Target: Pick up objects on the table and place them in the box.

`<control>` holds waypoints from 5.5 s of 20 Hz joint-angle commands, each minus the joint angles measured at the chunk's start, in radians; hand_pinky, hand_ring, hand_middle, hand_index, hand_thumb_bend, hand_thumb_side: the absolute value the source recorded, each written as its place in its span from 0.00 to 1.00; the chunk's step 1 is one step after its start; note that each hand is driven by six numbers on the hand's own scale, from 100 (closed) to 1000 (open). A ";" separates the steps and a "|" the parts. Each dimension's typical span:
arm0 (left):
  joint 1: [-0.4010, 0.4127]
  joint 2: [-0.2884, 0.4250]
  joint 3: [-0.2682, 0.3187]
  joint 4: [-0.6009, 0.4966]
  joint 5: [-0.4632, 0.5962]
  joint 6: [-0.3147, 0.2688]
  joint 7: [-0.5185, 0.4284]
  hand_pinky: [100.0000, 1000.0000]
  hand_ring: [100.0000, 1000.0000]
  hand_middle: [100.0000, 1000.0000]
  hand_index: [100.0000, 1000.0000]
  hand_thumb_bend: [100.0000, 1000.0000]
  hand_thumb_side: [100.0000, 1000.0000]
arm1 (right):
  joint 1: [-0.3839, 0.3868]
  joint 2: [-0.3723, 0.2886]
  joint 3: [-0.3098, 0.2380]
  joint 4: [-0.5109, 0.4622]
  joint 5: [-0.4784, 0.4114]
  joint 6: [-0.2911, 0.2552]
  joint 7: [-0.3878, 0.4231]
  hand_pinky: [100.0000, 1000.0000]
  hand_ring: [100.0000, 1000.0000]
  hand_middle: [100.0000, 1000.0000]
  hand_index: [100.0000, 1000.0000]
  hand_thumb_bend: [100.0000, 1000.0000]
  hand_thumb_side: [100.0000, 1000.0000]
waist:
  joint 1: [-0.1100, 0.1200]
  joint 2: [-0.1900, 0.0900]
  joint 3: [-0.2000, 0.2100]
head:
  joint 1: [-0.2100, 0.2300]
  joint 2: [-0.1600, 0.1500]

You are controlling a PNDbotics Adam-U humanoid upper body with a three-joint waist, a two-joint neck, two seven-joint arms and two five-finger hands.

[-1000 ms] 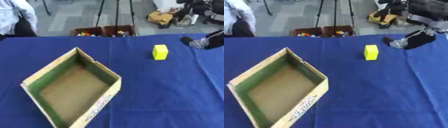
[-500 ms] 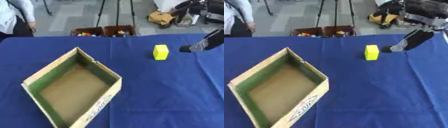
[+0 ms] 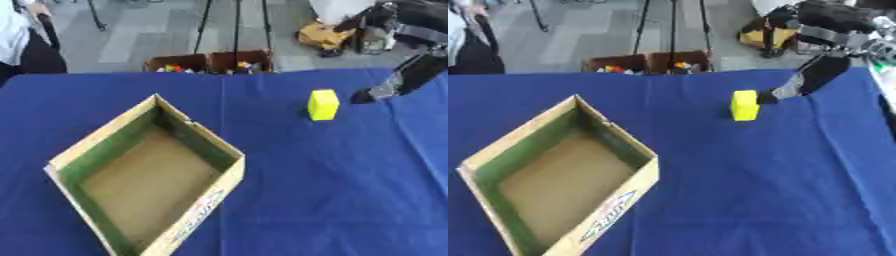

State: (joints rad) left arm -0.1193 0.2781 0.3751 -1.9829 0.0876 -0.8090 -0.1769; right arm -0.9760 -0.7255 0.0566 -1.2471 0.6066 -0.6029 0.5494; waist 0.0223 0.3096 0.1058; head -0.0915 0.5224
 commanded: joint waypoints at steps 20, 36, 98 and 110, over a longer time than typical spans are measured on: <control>-0.002 -0.018 0.004 -0.017 -0.015 -0.007 -0.014 0.72 0.66 0.79 0.95 0.00 0.98 | -0.136 0.062 -0.037 0.266 0.189 -0.036 0.077 0.88 0.98 0.73 0.98 0.60 0.34 | 0.001 0.023 0.019 | -0.031 -0.034; -0.006 -0.030 0.000 -0.017 -0.031 -0.007 -0.019 0.72 0.66 0.79 0.95 0.00 0.98 | -0.199 0.110 -0.060 0.415 0.406 -0.002 0.056 0.85 0.94 0.88 0.96 0.52 0.18 | 0.000 0.038 0.028 | -0.051 -0.040; -0.019 -0.059 -0.005 -0.017 -0.048 0.004 -0.046 0.72 0.65 0.80 0.95 0.00 0.96 | -0.198 0.097 -0.114 0.519 0.573 0.133 -0.169 0.77 0.84 0.52 0.86 0.29 0.20 | -0.001 0.065 0.051 | -0.091 -0.075; -0.023 -0.067 -0.005 -0.017 -0.051 0.004 -0.050 0.71 0.65 0.79 0.95 0.00 0.94 | -0.199 0.108 -0.103 0.565 0.651 0.088 -0.193 0.75 0.82 1.00 0.86 0.22 0.10 | -0.002 0.076 0.061 | -0.098 -0.083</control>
State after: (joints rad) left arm -0.1365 0.2015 0.3673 -1.9829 0.0395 -0.8044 -0.2241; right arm -1.1603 -0.6014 -0.0485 -0.6819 1.2446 -0.5039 0.3501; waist 0.0223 0.3840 0.1656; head -0.1871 0.4533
